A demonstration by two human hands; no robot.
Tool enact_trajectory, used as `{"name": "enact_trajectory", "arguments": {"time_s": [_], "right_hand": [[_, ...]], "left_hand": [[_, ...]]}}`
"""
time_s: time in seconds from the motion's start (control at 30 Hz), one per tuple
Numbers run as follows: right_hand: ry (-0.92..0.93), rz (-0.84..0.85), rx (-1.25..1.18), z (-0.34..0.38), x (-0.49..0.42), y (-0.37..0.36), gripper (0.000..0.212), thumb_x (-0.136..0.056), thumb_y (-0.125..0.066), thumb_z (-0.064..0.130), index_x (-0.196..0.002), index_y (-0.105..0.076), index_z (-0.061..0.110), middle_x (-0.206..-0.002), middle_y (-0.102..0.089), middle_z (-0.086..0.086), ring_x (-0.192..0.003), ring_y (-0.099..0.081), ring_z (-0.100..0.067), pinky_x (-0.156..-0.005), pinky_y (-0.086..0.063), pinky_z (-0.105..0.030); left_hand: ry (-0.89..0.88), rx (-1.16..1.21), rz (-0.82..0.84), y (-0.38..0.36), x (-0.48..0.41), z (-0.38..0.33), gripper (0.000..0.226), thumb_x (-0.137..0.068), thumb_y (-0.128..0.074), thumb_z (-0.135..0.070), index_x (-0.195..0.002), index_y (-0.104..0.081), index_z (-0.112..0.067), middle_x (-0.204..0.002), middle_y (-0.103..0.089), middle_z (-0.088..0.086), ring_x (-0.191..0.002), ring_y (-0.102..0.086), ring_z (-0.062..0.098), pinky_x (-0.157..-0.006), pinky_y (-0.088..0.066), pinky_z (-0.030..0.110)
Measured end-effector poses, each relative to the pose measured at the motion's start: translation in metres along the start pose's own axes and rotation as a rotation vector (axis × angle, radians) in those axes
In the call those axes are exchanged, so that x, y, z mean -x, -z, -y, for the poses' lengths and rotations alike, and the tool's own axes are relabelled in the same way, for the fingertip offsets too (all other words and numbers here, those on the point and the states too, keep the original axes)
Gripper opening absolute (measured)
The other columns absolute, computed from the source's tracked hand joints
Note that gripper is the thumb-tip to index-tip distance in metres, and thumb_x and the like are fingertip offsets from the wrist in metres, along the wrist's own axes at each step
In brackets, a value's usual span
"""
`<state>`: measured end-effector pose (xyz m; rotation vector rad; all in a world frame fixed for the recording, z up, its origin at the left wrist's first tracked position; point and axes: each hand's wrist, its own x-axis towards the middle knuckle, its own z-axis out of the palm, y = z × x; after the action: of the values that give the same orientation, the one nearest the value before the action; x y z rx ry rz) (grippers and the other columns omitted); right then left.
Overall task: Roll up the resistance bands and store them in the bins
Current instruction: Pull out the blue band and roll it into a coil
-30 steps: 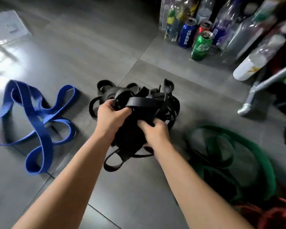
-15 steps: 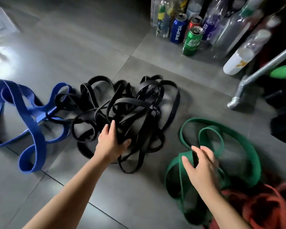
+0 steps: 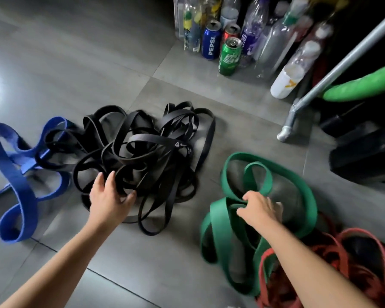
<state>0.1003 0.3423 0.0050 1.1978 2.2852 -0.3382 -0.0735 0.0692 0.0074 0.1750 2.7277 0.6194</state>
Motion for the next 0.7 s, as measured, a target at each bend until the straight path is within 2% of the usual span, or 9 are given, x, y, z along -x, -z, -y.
{"name": "enact_trajectory", "arguments": {"time_s": [0.1,0.2,0.27,0.37,0.43,0.5,0.57,0.6,0.7], "right_hand": [[0.023,-0.157,-0.185,-0.002,0.001,-0.001,0.045,-0.08,-0.062,0.023,-0.123,-0.053,0.034,-0.124,-0.06,-0.001,-0.115,-0.054,-0.025,-0.099,-0.04,-0.037],[0.018,-0.142,-0.174,0.004,0.016,-0.006,0.065,-0.083,-0.06,0.027,-0.142,-0.032,0.033,-0.134,-0.047,-0.01,-0.121,-0.045,-0.032,-0.1,-0.035,-0.039],[-0.01,-0.123,-0.152,0.014,0.025,-0.012,0.071,-0.081,-0.061,0.033,-0.144,-0.028,0.03,-0.139,-0.041,-0.014,-0.123,-0.042,-0.035,-0.101,-0.033,-0.041],[0.037,-0.218,-0.293,0.031,0.033,-0.027,0.065,-0.078,-0.065,0.035,-0.138,-0.043,0.022,-0.143,-0.036,-0.016,-0.126,-0.037,-0.038,-0.103,-0.031,-0.046],[0.124,-0.315,-0.457,0.041,0.039,-0.037,0.058,-0.074,-0.06,0.036,-0.128,-0.054,0.014,-0.139,-0.04,-0.019,-0.126,-0.036,-0.039,-0.103,-0.03,-0.047],[0.177,-0.359,-0.515,0.049,0.045,-0.047,0.053,-0.074,-0.064,0.029,-0.122,-0.059,0.008,-0.136,-0.042,-0.022,-0.126,-0.037,-0.039,-0.104,-0.028,-0.046],[0.176,-0.353,-0.494,0.053,0.049,-0.059,0.048,-0.075,-0.073,0.013,-0.12,-0.06,0.004,-0.134,-0.043,-0.026,-0.126,-0.037,-0.04,-0.105,-0.027,-0.047],[0.186,-0.348,-0.488,0.055,0.051,-0.064,0.047,-0.075,-0.074,0.012,-0.119,-0.061,0.003,-0.133,-0.044,-0.027,-0.125,-0.037,-0.041,-0.105,-0.027,-0.047],[0.225,-0.299,-0.494,0.062,0.065,-0.07,0.05,-0.07,-0.058,0.029,-0.113,-0.065,0.005,-0.13,-0.049,-0.024,-0.121,-0.043,-0.04,-0.101,-0.031,-0.042]], "left_hand": [[0.096,-0.085,-0.009,0.021,-0.007,0.031,0.082,-0.079,-0.072,-0.028,-0.145,-0.028,-0.008,-0.152,-0.017,0.023,-0.14,-0.013,0.038,-0.112,-0.018,0.044],[0.17,-0.131,-0.044,0.042,-0.017,0.053,0.081,-0.077,-0.073,-0.026,-0.143,-0.028,-0.012,-0.149,-0.02,0.021,-0.135,-0.021,0.042,-0.107,-0.027,0.048],[0.225,-0.143,-0.048,0.052,-0.025,0.069,0.084,-0.076,-0.073,-0.028,-0.144,-0.025,-0.014,-0.15,-0.019,0.018,-0.135,-0.021,0.041,-0.107,-0.028,0.049],[0.29,-0.18,-0.043,0.06,-0.035,0.1,0.079,-0.075,-0.072,-0.032,-0.138,-0.029,-0.009,-0.137,-0.033,0.016,-0.128,-0.031,0.038,-0.102,-0.034,0.047],[0.342,-0.182,-0.056,0.065,-0.04,0.12,0.065,-0.075,-0.069,-0.028,-0.125,-0.036,-0.006,-0.125,-0.041,0.016,-0.121,-0.039,0.037,-0.096,-0.038,0.047],[0.405,-0.166,-0.081,0.068,-0.043,0.139,0.057,-0.074,-0.069,-0.025,-0.116,-0.037,-0.006,-0.119,-0.043,0.016,-0.116,-0.044,0.037,-0.09,-0.041,0.046],[0.483,-0.116,-0.117,0.069,-0.04,0.151,0.063,-0.073,-0.07,-0.027,-0.12,-0.034,-0.006,-0.119,-0.042,0.015,-0.114,-0.046,0.038,-0.089,-0.042,0.046],[0.524,-0.067,-0.126,0.068,-0.036,0.157,0.064,-0.073,-0.07,-0.027,-0.122,-0.034,-0.005,-0.118,-0.046,0.016,-0.111,-0.049,0.039,-0.088,-0.043,0.045],[0.544,-0.022,-0.046,0.061,-0.017,0.167,0.039,-0.082,-0.059,-0.018,-0.112,-0.042,-0.001,-0.106,-0.061,0.02,-0.096,-0.059,0.038,-0.077,-0.044,0.038]]}}
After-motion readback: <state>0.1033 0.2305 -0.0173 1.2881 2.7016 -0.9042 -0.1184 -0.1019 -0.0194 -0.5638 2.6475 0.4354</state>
